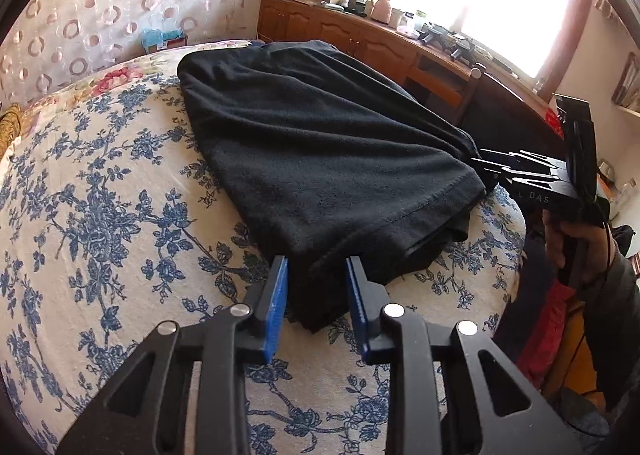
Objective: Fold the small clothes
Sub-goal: 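Close the left tool on the shirt bundle beside the right tool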
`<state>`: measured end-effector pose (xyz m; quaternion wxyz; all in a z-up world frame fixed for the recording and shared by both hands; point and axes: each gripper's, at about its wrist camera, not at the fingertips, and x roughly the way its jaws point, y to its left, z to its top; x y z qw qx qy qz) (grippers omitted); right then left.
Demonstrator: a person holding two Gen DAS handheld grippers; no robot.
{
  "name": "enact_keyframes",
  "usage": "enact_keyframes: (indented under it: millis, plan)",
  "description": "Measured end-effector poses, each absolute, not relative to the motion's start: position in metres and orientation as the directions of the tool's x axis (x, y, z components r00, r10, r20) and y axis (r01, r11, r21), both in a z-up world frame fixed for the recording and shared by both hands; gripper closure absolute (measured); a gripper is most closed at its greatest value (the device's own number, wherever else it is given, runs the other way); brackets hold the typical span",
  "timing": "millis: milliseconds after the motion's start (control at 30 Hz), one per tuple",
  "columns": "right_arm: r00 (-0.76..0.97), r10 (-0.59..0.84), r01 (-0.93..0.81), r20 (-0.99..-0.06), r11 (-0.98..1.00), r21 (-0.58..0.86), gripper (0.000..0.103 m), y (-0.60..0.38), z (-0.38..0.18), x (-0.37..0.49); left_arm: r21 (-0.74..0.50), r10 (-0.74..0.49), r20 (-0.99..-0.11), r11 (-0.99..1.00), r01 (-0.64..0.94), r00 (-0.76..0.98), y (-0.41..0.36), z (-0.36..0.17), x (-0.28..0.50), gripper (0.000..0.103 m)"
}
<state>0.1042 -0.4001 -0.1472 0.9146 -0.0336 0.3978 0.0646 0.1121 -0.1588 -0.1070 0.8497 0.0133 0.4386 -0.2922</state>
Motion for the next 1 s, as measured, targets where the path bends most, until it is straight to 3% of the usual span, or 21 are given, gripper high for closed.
enact_keyframes:
  millis: [267,333,367,400,467,733,1000]
  plan:
    - [0.656,0.131,-0.17,-0.743,0.985,0.024,0.056,-0.402,-0.152,0.102,-0.261,-0.493,-0.759,0.828,0.495,0.425,-0.158,-0.114,0.117,0.075]
    - [0.647,0.137,-0.182,-0.75,0.983,0.023,0.065,-0.4,-0.152,0.101,-0.247,-0.491,-0.76,0.824,0.509,0.426,-0.159,-0.114,0.117,0.075]
    - [0.642,0.146,-0.19,-0.753,0.981,0.028,0.076,-0.398,-0.152,0.1,-0.236,-0.488,-0.761,0.822,0.519,0.427,-0.162,-0.114,0.116,0.079]
    - [0.634,0.163,-0.209,-0.756,0.977,0.035,0.09,-0.395,-0.151,0.098,-0.229,-0.489,-0.758,0.819,0.526,0.432,-0.163,-0.113,0.114,0.09]
    - [0.636,0.164,-0.232,-0.754,0.973,0.016,0.096,-0.388,-0.149,0.096,-0.222,-0.491,-0.751,0.817,0.532,0.441,-0.166,-0.109,0.112,0.099]
    - [0.715,0.269,-0.251,-0.645,0.96,0.123,0.098,-0.396,-0.103,0.072,-0.163,-0.494,-0.676,0.824,0.543,0.547,-0.144,-0.051,0.093,0.101]
    - [0.747,0.326,-0.311,-0.579,0.942,0.129,0.098,-0.378,-0.06,0.046,-0.164,-0.515,-0.608,0.826,0.539,0.604,-0.119,-0.014,0.078,0.102]
